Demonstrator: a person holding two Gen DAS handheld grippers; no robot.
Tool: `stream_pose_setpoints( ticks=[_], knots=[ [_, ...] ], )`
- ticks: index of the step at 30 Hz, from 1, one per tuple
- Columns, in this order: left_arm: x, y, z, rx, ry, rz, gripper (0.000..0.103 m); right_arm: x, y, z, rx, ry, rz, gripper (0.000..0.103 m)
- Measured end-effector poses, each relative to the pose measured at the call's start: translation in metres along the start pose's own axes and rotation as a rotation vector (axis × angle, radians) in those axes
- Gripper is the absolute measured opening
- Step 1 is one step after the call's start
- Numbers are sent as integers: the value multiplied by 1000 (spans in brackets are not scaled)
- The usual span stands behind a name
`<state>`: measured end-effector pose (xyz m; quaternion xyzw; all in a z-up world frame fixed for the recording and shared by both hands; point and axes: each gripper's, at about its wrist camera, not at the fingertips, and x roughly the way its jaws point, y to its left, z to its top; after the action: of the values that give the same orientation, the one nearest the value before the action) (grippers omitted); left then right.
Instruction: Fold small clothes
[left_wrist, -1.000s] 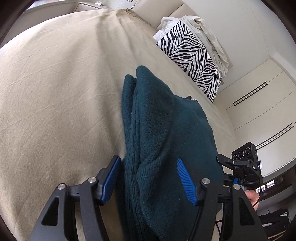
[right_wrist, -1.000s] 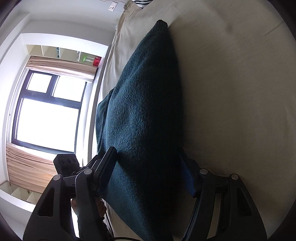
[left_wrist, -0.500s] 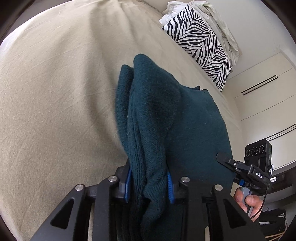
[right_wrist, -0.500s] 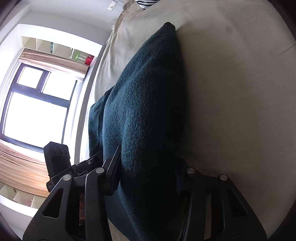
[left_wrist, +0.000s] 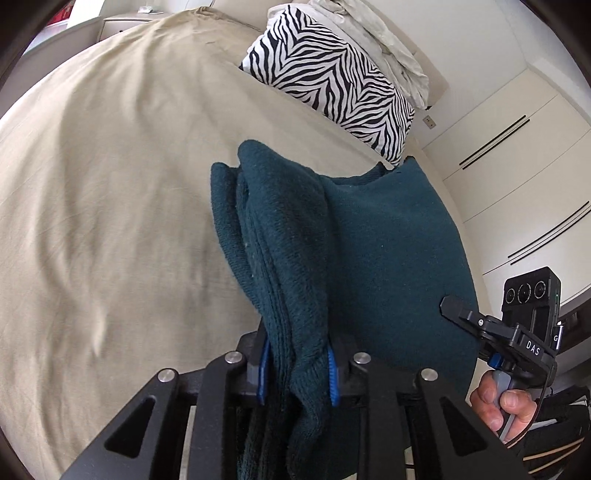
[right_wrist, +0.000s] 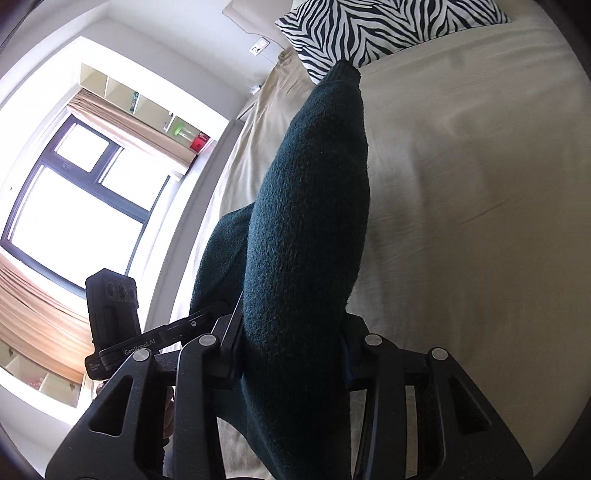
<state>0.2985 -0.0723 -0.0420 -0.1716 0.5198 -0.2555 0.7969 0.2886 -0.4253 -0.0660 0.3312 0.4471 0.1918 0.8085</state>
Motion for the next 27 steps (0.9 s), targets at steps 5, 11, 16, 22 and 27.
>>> stream_pose_setpoints(
  ticks=[5, 11, 16, 22, 27],
  knots=[
    [50, -42, -16, 37, 61, -30, 25, -53, -62, -4, 73, -37, -30, 37],
    [108, -44, -34, 36, 91, 30, 35, -52, -149, -21, 223, 1, -102, 44],
    [96, -35, -38, 17, 67, -8, 40, -64, -182, -42, 299, -76, 2, 45],
    [62, -47, -62, 80, -2, 52, 41, -114, -130, -60, 202, -212, -133, 47],
    [59, -52, -88, 153, -5, 129, 49, -113, -87, -87, 65, -195, -121, 47]
  ],
)
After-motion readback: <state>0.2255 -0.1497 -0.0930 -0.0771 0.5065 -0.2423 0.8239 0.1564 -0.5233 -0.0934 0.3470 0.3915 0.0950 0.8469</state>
